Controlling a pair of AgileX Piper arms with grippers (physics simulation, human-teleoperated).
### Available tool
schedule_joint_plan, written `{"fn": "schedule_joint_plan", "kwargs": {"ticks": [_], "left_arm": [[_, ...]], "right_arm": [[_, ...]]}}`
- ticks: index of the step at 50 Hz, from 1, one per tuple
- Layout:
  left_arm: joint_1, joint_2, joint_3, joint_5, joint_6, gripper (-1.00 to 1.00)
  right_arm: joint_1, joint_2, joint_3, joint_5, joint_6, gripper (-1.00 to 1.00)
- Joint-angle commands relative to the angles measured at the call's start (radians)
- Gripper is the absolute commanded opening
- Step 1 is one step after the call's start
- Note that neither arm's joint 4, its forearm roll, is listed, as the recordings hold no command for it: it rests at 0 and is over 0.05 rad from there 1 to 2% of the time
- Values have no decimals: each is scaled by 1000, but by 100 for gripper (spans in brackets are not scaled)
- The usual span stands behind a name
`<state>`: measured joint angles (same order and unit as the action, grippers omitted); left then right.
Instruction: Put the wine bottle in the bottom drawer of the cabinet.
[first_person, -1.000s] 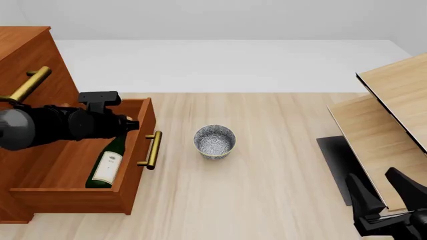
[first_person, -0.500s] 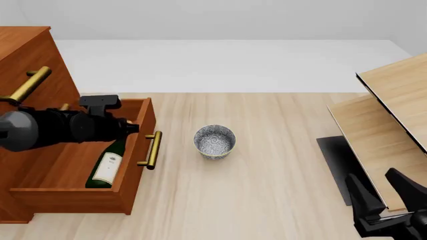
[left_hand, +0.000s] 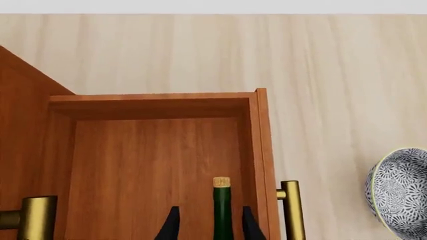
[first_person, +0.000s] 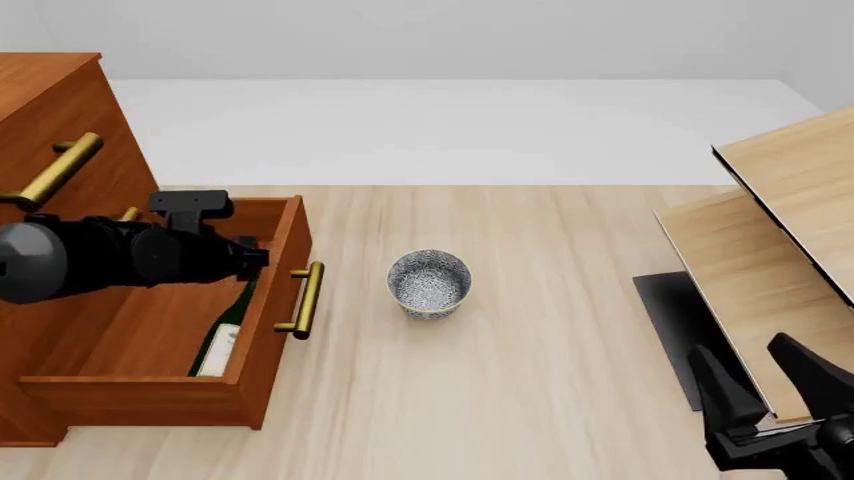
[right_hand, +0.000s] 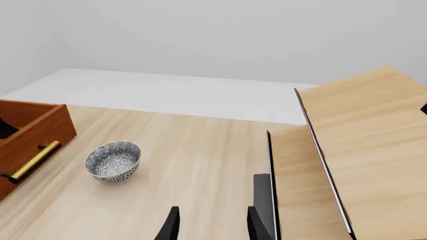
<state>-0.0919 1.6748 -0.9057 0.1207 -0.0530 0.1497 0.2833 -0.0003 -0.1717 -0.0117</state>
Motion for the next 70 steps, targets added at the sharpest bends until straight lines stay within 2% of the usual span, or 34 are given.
{"fn": "schedule_joint_plan", "kwargs": {"ticks": [1,15,20,22,32,38,43,48,50,52,55,56,57,58,61,62,64,65,70], "left_arm": [[-31,3,26,14,38,100],[-15,-26,-4,47,36,100],[-2,-57,-26,73,47,100],[15,-78,-33,82,72,100],[22,-159,-107,178,48,100],[26,-249,-142,220,38,100],[3,-320,-133,247,19,100],[-4,-431,-115,271,-3,100],[0,-462,-108,271,27,100],[-17,-504,-105,293,-5,100],[-2,-556,-100,300,51,100],[-26,-573,-111,324,-34,100],[-26,-584,-115,331,-36,100],[-18,-612,-115,337,33,100],[-20,-641,-124,358,-21,100],[0,-669,-123,359,21,100],[-21,-689,-117,378,-25,100],[-14,-718,-113,387,1,100],[-8,-801,-120,446,-20,100]], "right_arm": [[0,21,0,-21,1,100],[2,33,0,-32,0,100],[2,37,0,-36,0,100],[2,40,0,-38,-1,100],[4,22,0,-20,-4,100],[7,4,0,-1,-7,100],[7,-30,0,34,-8,100],[8,-14,0,16,-10,100],[8,11,0,-9,-10,100],[9,11,0,-7,-12,100],[10,7,0,-2,-13,100],[9,1,0,2,-12,100],[10,-2,0,6,-13,100],[11,-4,0,9,-16,100],[11,-11,0,15,-15,100],[10,-12,0,16,-15,100],[11,-13,0,17,-15,100],[11,-16,0,20,-16,100],[10,-16,0,21,-16,100]]}}
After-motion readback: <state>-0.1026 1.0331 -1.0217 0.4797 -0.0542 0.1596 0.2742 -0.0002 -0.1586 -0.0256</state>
